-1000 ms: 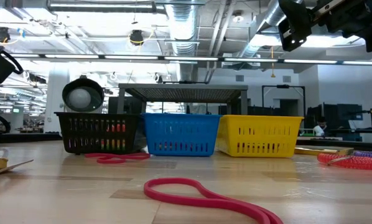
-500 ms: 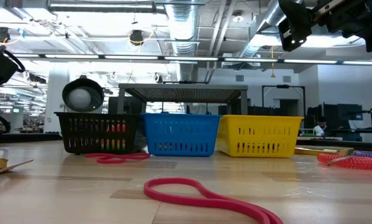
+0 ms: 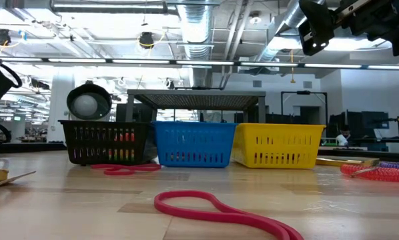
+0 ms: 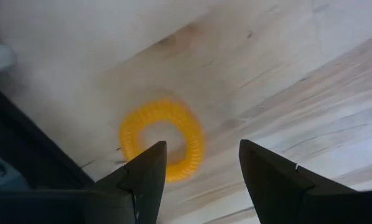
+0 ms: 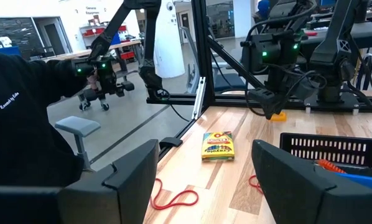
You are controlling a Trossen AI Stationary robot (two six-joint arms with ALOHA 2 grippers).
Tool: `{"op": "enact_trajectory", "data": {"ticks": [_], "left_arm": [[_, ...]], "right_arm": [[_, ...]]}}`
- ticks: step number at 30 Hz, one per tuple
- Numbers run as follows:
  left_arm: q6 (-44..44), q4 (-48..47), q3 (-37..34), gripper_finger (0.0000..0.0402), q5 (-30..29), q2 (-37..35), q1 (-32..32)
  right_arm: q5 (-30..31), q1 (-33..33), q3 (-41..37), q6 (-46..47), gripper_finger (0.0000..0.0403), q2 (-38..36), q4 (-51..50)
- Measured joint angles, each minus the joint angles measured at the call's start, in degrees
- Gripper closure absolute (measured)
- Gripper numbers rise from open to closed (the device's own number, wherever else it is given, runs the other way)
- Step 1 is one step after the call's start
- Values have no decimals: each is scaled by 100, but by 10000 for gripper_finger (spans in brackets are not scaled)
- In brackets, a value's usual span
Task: Pick & Place Office Desk Supplies
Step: Put the yellow spring keychain into the black basket
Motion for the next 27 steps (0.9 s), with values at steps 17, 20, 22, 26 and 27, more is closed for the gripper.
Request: {"op": "enact_trajectory", "data": {"ticks": [17,20,22,26,27], "left_arm": [[163,611,0,204,4,394,0],[166,632,0,204,4,394,0],[168,644,0,204,4,394,0],[173,650,0,216,4,394,0],[173,652,0,222,4,394,0]], "right_arm": [[-1,-2,0,4,148,0,-44],[-1,0,0,4,148,0,-44],[0,-1,0,4,148,0,-44],[-1,0,0,4,148,0,-44],[-1,-1,0,4,148,0,-44]]}}
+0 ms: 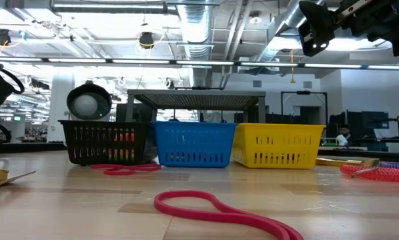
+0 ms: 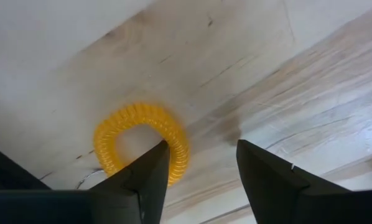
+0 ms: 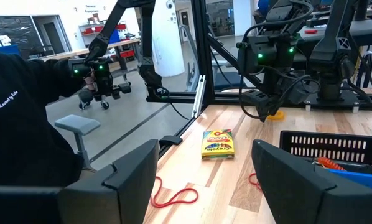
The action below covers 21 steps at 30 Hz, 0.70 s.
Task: Pick & Place Office Desk Supplies
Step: Put the yellow spring keychain into the black basket
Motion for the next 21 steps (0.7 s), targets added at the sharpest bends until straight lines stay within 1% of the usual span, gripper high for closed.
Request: {"op": "enact_trajectory", "data": {"ticks": [10,17,21], "left_arm": [[7,54,0,303,4,2,0],[195,37,0,359,160,2,0],[283,35,2,383,192,0,0]], "right_arm": [[0,0,0,0,148,0,0],[1,0,0,0,148,0,0],[0,0,0,0,148,0,0]]}}
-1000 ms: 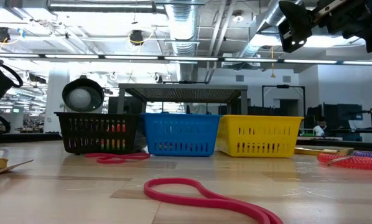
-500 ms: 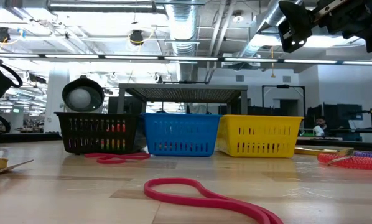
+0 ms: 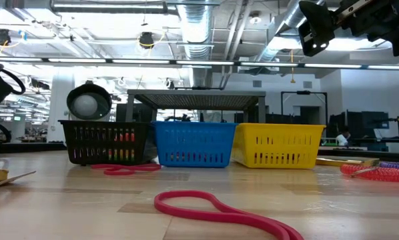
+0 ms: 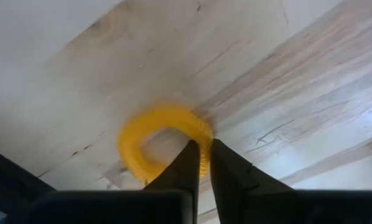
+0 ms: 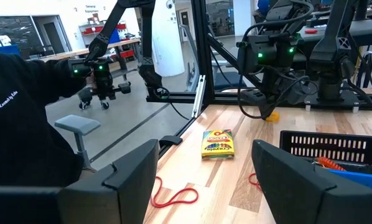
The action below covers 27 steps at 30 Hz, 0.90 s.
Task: Pick & Place Office Desk Supplies
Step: Put the yellow spring keychain into the black basket
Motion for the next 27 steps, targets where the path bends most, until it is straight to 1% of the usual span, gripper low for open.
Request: {"op": "enact_trajectory", "data": {"ticks": [6,12,21,27], "left_arm": [[99,104,0,389,230,0,0],[474,432,0,398,401,0,51],[876,648,-2,398,405,-182,259],[1157,773,-2,399,389,-507,419]], "right_arm": [[0,-1,0,0,148,0,0],[0,1,0,0,148,0,0],[0,-1,0,0,148,0,0],[0,1,0,0,148,0,0]]}}
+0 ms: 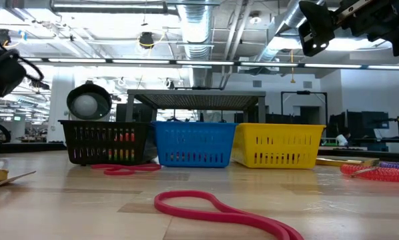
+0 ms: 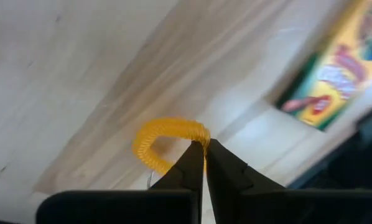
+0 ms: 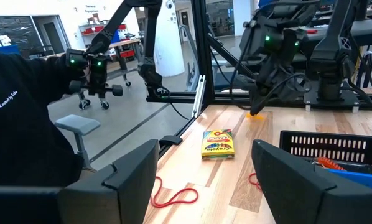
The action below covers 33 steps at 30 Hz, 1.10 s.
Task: Pick & Place Office Desk Supplies
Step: Put the yellow spring keychain into the black basket
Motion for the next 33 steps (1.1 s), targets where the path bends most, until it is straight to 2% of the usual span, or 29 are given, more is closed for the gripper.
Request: {"op": "enact_trajectory", "data": {"ticks": [8,19,26,33], "left_arm": [[502,278,0,400,-351,-649,169],[1653,1286,0,400,-1252,-1367,226],[2868,1718,0,400,-1823,-1464,423],[4408,2203,0,400,-2055,-1462,1174]], "right_arm": [[0,0,0,0,148,0,0],[0,-2,0,0,148,0,0],[2,0,0,-2,148,0,0],[2,-2,0,-2,148,0,2]]}}
